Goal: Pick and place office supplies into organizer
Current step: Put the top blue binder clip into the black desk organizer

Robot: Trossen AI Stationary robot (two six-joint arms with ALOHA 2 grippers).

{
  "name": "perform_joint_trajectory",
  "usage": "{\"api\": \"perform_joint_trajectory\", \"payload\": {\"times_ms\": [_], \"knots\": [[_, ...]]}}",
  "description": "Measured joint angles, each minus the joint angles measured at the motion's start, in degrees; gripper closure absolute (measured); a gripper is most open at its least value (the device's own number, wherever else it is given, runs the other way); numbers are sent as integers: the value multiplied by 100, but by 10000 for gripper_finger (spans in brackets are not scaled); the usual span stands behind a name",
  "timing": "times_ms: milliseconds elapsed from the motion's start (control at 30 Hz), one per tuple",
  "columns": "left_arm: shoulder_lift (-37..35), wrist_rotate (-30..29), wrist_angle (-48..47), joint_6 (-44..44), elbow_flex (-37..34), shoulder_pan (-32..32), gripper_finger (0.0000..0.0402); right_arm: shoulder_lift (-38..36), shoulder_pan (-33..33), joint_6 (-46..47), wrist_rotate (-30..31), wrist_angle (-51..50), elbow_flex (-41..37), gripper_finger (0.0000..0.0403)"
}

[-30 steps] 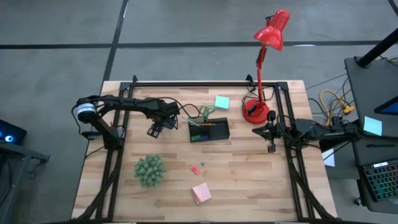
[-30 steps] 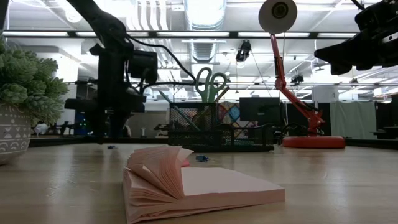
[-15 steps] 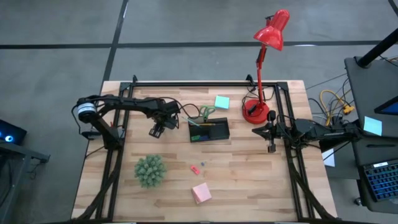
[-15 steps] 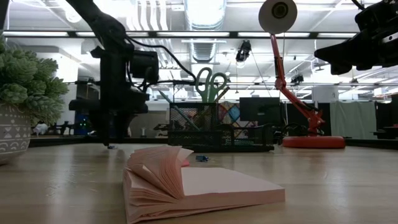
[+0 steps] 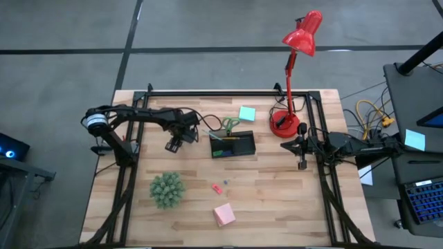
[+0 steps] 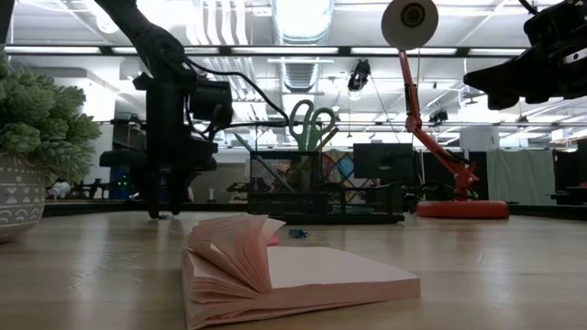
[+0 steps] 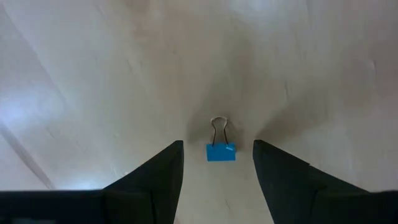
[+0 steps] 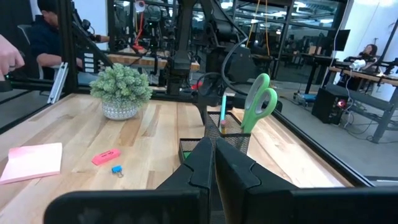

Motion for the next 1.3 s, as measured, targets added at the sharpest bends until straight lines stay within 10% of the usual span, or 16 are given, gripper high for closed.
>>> {"api": "perform_joint_trajectory", "payload": {"times_ms": [1300], "knots": [[324,354,-54,-44,52,189,222,2,1,-55,0,-24,0,394]]}}
